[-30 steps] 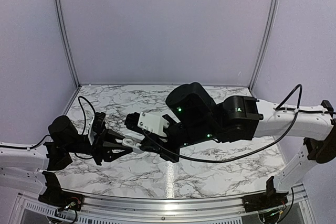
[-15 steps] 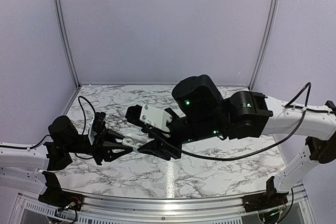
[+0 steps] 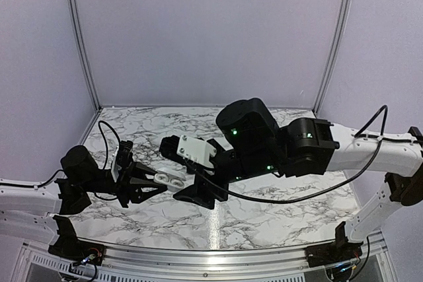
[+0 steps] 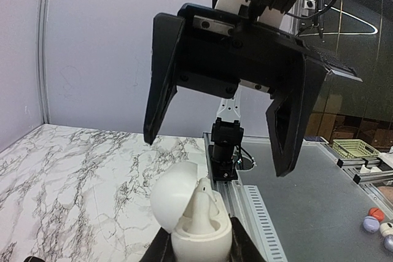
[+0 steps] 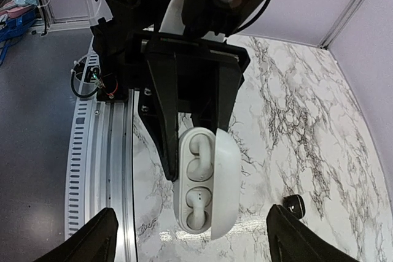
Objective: Insert the wireless bluetooth earbuds into the charging case
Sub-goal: Adjust the right earbud in the charging case.
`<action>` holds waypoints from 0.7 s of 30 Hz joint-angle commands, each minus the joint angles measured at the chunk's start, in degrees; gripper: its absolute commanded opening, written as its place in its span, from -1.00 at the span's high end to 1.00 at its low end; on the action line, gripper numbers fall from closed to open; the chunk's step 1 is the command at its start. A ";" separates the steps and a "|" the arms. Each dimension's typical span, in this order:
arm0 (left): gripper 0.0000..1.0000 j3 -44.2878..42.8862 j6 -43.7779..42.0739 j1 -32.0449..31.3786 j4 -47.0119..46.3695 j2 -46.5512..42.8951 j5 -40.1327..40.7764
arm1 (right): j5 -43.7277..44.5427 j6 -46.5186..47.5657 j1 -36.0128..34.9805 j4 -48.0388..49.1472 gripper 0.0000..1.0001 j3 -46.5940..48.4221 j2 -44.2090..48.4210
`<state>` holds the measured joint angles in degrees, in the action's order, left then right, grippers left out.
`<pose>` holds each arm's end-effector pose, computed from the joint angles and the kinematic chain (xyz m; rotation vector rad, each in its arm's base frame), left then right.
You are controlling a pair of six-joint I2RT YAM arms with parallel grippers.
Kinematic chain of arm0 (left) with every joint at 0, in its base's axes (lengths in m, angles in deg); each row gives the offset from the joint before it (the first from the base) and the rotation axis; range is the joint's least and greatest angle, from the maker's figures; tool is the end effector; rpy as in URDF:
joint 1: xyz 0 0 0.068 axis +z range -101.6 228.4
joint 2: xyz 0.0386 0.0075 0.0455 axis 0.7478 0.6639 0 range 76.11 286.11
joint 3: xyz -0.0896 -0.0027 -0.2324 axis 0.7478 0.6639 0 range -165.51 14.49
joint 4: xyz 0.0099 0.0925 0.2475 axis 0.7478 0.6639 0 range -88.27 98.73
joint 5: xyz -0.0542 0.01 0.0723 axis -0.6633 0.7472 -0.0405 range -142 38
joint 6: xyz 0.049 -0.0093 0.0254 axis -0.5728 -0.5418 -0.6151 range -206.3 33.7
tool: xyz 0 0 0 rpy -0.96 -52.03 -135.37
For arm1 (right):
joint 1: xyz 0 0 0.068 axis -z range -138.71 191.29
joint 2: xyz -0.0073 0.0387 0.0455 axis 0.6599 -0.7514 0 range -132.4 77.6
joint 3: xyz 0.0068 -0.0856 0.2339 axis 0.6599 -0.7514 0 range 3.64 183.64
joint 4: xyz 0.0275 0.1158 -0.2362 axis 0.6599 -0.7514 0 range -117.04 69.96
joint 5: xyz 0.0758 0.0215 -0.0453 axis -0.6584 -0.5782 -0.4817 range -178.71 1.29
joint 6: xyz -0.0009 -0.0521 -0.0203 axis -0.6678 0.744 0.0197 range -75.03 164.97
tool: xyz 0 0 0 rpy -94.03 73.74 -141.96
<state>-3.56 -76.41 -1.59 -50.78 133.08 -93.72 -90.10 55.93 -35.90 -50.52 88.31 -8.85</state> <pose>0.1219 -0.1853 0.2292 1.1023 1.0690 -1.3326 0.0767 0.3419 0.3447 -1.5525 1.5823 0.6902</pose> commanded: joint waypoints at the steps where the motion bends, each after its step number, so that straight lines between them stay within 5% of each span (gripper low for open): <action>1: 1.00 -2.17 0.26 -0.21 -2.56 -0.19 -0.12 | -1.33 0.34 0.59 1.15 -0.62 -0.57 -1.09; 13: 1.00 -2.25 -0.25 -0.55 -2.60 -0.24 -0.32 | -14.80 -7.61 9.19 6.08 -0.14 -4.34 2.58; 21: 1.00 -2.35 -0.87 -0.71 -2.62 -0.37 0.49 | -25.57 -16.27 11.51 11.34 -0.13 -6.17 2.31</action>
<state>-3.58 -76.48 -1.97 -50.80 133.08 -93.70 -107.39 46.51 -25.67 -44.86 83.54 -7.72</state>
